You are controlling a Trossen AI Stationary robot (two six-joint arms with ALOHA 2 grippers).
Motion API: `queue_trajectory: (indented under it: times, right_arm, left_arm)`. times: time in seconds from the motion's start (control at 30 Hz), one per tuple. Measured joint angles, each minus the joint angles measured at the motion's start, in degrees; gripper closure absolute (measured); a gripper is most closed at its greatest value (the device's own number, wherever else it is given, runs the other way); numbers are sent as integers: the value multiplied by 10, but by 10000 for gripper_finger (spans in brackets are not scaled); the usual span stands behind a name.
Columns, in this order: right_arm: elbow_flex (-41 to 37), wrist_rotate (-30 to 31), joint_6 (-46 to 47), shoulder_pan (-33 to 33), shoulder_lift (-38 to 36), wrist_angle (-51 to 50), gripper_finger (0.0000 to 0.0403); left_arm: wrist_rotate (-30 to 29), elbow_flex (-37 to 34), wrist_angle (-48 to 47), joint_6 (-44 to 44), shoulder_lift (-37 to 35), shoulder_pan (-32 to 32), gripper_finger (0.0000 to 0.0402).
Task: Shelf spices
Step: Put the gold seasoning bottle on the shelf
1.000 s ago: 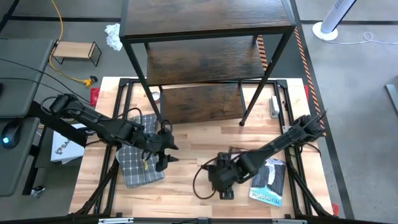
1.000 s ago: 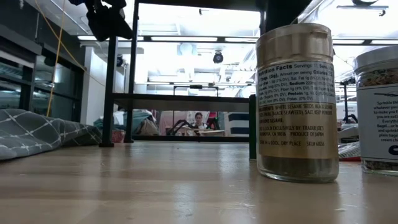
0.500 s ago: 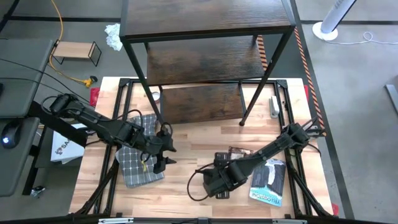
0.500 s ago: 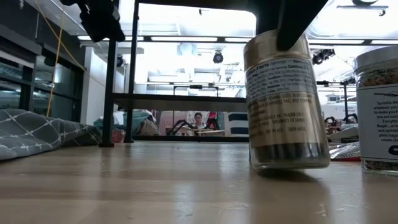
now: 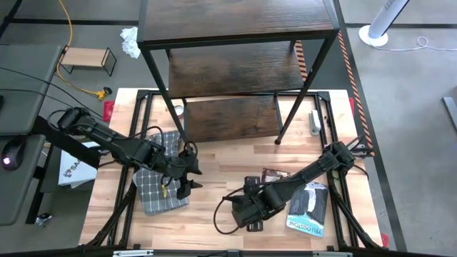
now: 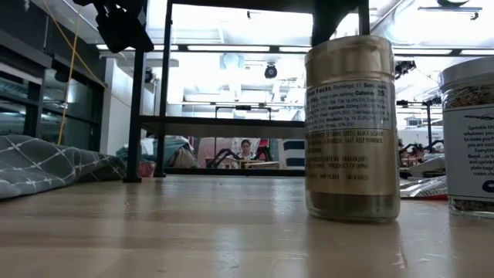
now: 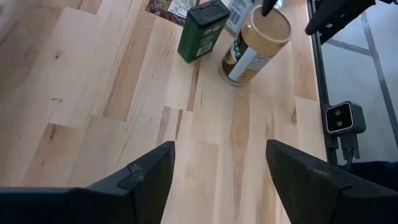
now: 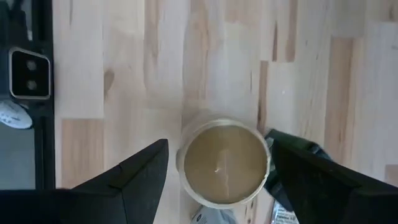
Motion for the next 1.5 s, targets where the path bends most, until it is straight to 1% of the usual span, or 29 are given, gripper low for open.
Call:
queue_trajectory:
  times: [0.23,0.4,0.5,0.57,0.7,0.83,1.0,1.2,1.3,1.5]
  right_arm:
    - [2,15,4,-2,0,-16,119]
    - [2,-28,26,-11,0,-18,119]
    - [-7,-24,34,-11,-1,-16,119]
    - [-16,-27,57,-12,-1,-16,119]
    - [-43,-68,87,-17,-6,14,119]
    - [-45,-48,105,-17,-4,33,119]
    - [-45,-51,105,-17,-4,40,119]
    - [-48,-5,137,-17,-11,44,119]
    - [-48,-6,165,-17,-18,44,119]
    - [-48,-10,160,-18,-21,61,119]
  left_arm:
    - [-2,0,0,0,0,0,154]
    - [-2,0,0,0,0,0,154]
    - [-2,0,0,-1,0,0,154]
    - [-2,0,0,-2,0,0,154]
    - [0,0,0,-3,0,0,154]
    - [1,0,0,-15,0,0,154]
    - [1,0,0,-15,0,0,154]
    - [1,0,0,-15,0,0,154]
    - [0,0,0,-15,0,0,154]
    - [-5,0,0,-15,0,0,154]
